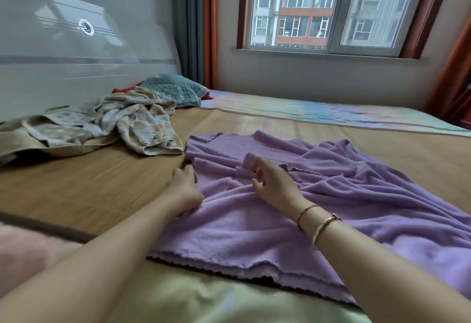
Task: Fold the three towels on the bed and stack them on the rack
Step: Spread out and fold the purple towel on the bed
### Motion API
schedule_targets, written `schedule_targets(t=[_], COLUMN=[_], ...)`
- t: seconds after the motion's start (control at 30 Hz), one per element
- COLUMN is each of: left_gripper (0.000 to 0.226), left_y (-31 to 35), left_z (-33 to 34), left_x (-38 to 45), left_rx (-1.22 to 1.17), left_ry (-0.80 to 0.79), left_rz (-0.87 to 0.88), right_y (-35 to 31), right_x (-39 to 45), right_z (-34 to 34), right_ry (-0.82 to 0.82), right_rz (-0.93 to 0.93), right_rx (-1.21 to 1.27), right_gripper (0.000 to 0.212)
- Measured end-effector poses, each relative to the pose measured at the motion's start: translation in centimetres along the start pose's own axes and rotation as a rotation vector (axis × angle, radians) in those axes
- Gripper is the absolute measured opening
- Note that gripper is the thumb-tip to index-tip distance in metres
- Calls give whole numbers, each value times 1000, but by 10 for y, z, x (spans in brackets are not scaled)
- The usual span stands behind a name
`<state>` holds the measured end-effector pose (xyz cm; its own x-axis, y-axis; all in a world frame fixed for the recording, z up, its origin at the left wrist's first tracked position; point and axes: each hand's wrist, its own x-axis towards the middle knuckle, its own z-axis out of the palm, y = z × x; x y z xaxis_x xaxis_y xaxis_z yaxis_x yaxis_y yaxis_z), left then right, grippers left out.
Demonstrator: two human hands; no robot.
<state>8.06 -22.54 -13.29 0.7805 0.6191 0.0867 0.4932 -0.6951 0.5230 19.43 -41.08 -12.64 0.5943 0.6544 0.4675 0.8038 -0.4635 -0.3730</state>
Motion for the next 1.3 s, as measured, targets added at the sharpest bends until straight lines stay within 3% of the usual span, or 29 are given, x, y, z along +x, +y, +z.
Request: schedule_targets(t=[0.13,0.3,0.43,0.5,0.6,0.67,0.83,1.0,1.17,1.3], left_gripper=[62,34,24,5,31,36,18,13,32,28], left_y=[-16,-35,-50,-53,-49,-48,-56,-70,-78,-62], left_z=[-20,-41,-46,-48,-54,-58,-66,-82,-65,-62], left_x=[-16,-39,-56,-65,-76,-80,-85,-94,-92,-81], left_rx=[-23,-241,-285,-346,-381,-317,-465,-625,-277,-107], left_ry=[-111,-298,-267,-278,-331,-331,-245,-304,-243,-200], left_rz=[-114,-148,15,40,38,58,5,-140,-83,-52], right_y=[-44,-84,-100,-106,-109,-110,-125,-141,-137,-121], right_x=[-4,-10,-13,-13,-13,-11,-1,0,-13,-11], right_z=[21,34,35,34,34,34,29,46,68,42], right_ry=[-229,-399,-457,-434,-285,-213,-195,-200,-337,-353], right_rz=[-84,-166,-175,-177,-118,-84,-129,-130,-25,211], right_rx=[82,83,-73,-152,-37,98,310,349,253,580], right_gripper=[30,18,16,16,2,9,11,15,6,23])
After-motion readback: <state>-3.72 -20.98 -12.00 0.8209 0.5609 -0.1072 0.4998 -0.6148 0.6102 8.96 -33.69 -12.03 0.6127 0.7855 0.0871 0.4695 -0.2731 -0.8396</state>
